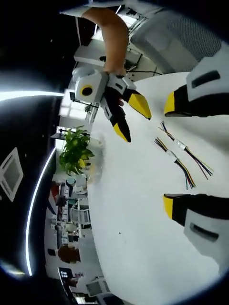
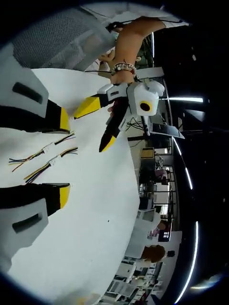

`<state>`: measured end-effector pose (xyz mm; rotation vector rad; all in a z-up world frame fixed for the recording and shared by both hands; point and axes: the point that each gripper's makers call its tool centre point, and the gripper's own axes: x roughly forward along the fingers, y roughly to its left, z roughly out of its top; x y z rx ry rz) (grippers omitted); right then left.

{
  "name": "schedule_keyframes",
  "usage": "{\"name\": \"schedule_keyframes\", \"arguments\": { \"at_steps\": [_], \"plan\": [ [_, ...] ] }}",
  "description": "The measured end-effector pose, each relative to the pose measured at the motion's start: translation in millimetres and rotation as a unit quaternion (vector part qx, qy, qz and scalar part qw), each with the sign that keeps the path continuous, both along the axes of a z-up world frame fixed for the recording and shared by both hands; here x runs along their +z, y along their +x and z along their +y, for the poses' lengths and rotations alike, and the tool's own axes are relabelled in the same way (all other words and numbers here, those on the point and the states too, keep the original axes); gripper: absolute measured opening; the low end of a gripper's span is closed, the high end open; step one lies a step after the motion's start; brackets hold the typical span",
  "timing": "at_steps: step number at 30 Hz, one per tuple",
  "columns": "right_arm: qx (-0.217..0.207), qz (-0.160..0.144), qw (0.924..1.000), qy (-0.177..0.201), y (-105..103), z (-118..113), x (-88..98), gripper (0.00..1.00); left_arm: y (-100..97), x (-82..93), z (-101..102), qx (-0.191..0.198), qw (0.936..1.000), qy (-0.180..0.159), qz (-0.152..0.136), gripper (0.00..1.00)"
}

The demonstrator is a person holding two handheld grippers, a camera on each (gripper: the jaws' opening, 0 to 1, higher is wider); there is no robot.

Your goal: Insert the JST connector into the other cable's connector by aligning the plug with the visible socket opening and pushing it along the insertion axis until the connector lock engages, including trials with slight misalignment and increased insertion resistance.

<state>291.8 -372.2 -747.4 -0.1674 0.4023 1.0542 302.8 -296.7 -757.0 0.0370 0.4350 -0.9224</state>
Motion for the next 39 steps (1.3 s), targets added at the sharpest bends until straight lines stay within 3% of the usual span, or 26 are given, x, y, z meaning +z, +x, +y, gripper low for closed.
{"name": "schedule_keyframes", "arguments": {
  "at_steps": [4, 8, 16, 19, 23, 30, 33, 36, 39],
  "plan": [
    [-0.011, -0.006, 0.9999, 0.007, -6.8, -6.3, 13.8, 0.48, -2.3, 23.8, 13.9, 0.029, 0.9993, -0.02, -0.011, 0.71],
    [-0.025, -0.016, 0.9994, 0.017, -14.0, -14.7, 26.0, 0.5, -12.8, 39.1, 29.3, 0.032, 0.9988, -0.03, -0.02, 0.74],
    [-0.048, -0.018, 0.9984, 0.024, -31.4, -35.6, 34.1, 0.5, -41.4, 58.6, 73.7, 0.078, 0.9961, -0.017, -0.036, 0.78],
    [-0.05, -0.012, 0.9984, 0.024, -42.3, -38.5, 30.5, 0.49, -53.1, 58.4, 86.5, 0.103, 0.9939, -0.02, -0.035, 0.78],
    [-0.058, 0.007, 0.9979, 0.027, -54.0, -42.6, 18.9, 0.49, -68.7, 56.7, 96.8, 0.136, 0.9893, -0.049, -0.016, 0.78],
    [-0.079, 0.025, 0.9958, 0.041, -61.5, -51.7, 11.5, 0.49, -86.9, 41.4, 103.1, 0.154, 0.9872, -0.039, 0.007, 0.78],
    [-0.086, 0.033, 0.9951, 0.037, -65.7, -56.3, 5.3, 0.49, -93.3, 39.2, 102.8, 0.159, 0.9855, -0.052, 0.026, 0.78],
    [-0.093, 0.038, 0.9939, 0.046, -70.0, -60.5, 2.2, 0.49, -97.6, 41.4, 103.1, 0.163, 0.9849, -0.056, 0.012, 0.78],
    [-0.1, 0.043, 0.9929, 0.049, -73.9, -63.3, -1.9, 0.5, -103.8, 32.8, 103.7, 0.165, 0.985, -0.044, 0.022, 0.78]
  ]
}}
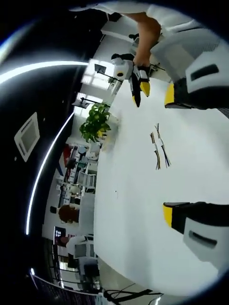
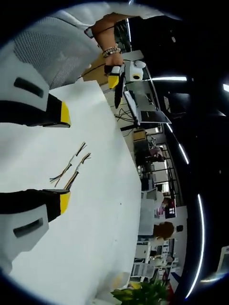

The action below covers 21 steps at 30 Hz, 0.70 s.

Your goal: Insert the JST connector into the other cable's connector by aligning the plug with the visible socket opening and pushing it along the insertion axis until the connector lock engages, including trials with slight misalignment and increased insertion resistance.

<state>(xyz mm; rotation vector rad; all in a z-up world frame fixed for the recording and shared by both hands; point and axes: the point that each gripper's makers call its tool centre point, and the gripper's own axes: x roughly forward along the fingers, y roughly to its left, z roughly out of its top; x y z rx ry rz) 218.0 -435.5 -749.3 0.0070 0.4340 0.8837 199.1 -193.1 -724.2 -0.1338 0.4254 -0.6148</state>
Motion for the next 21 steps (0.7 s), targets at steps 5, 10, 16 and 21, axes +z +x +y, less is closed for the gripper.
{"name": "schedule_keyframes", "arguments": {
  "at_steps": [5, 10, 16, 21],
  "plan": [
    [-0.003, 0.009, 0.9999, -0.008, -7.5, -5.1, -10.0, 0.51, -10.4, -13.8, 2.6, 0.001, 0.9997, 0.016, 0.018, 0.79],
    [-0.016, 0.024, 0.9996, 0.0, -16.6, -11.2, -17.9, 0.54, -17.9, -16.1, 11.3, 0.007, 0.9992, 0.031, 0.022, 0.85],
    [-0.028, 0.035, 0.999, -0.001, -29.1, -16.4, -27.5, 0.55, -27.5, -17.3, 26.3, 0.026, 0.9989, 0.031, 0.024, 0.85],
    [-0.041, 0.044, 0.9982, 0.007, -36.9, -23.5, -32.5, 0.55, -38.7, -29.6, 38.0, 0.052, 0.9977, 0.026, 0.034, 0.86]
  ]
}}
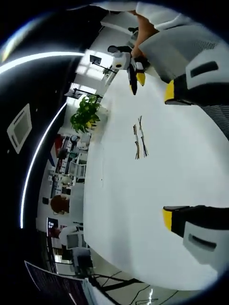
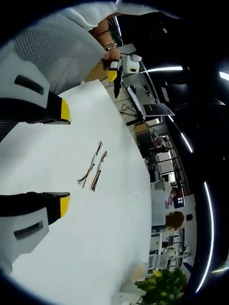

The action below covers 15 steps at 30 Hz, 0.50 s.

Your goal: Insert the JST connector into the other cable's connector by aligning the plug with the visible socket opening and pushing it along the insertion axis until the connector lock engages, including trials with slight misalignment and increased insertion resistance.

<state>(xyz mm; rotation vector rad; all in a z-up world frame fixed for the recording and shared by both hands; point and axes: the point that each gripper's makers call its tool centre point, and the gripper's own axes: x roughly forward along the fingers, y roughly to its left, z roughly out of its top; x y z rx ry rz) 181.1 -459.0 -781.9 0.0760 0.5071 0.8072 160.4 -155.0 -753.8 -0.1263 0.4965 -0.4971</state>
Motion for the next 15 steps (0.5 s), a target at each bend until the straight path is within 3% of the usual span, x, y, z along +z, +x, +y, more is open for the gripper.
{"name": "schedule_keyframes", "arguments": {
  "at_steps": [15],
  "plan": [
    [-0.026, 0.009, 0.9996, -0.006, -7.0, -15.4, -10.1, 0.55, -11.1, -10.5, 3.5, 0.025, 0.9994, -0.022, 0.007, 0.85]
  ]
}}
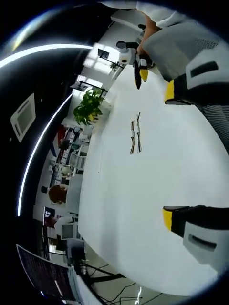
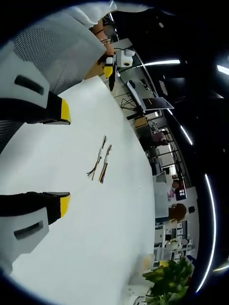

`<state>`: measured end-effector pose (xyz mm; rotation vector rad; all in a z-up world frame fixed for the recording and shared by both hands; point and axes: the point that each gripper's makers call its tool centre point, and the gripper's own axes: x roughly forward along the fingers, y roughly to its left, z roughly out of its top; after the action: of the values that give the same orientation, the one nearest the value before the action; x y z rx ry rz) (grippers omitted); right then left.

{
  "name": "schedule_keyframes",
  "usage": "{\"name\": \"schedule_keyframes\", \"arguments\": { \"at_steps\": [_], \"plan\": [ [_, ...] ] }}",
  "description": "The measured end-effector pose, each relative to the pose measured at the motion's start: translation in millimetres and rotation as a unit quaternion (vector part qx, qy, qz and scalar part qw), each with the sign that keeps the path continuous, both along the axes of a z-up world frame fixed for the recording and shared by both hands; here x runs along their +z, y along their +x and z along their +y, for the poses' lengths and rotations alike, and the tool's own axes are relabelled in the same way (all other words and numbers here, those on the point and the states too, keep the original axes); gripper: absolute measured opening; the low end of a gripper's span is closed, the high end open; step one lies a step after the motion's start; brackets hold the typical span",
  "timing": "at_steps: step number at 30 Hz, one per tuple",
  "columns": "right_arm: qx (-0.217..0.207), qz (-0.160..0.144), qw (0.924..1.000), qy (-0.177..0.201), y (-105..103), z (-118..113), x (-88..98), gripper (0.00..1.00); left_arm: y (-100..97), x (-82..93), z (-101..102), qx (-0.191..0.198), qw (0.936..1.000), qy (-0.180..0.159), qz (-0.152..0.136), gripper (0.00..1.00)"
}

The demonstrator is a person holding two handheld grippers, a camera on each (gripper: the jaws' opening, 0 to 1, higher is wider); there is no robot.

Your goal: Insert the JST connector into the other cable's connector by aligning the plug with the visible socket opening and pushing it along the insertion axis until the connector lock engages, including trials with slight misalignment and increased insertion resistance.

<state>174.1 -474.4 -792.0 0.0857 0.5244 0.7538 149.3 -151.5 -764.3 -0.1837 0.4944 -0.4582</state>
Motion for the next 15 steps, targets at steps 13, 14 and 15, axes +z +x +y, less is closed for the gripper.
{"name": "schedule_keyframes", "arguments": {
  "at_steps": [13, 14, 15],
  "plan": [
    [-0.003, 0.009, 0.9999, 0.013, -5.8, -0.8, -10.6, 0.54, -6.9, -10.8, 5.1, 0.009, 0.9997, -0.014, 0.02, 0.83],
    [-0.003, 0.008, 0.9999, 0.015, -5.9, -0.9, -10.3, 0.54, -7.4, -10.3, 4.9, 0.009, 0.9997, -0.013, 0.018, 0.83],
    [-0.004, 0.007, 0.9998, 0.016, -5.7, -1.1, -9.9, 0.53, -7.4, -9.8, 4.7, 0.009, 0.9997, -0.015, 0.017, 0.83]
  ]
}}
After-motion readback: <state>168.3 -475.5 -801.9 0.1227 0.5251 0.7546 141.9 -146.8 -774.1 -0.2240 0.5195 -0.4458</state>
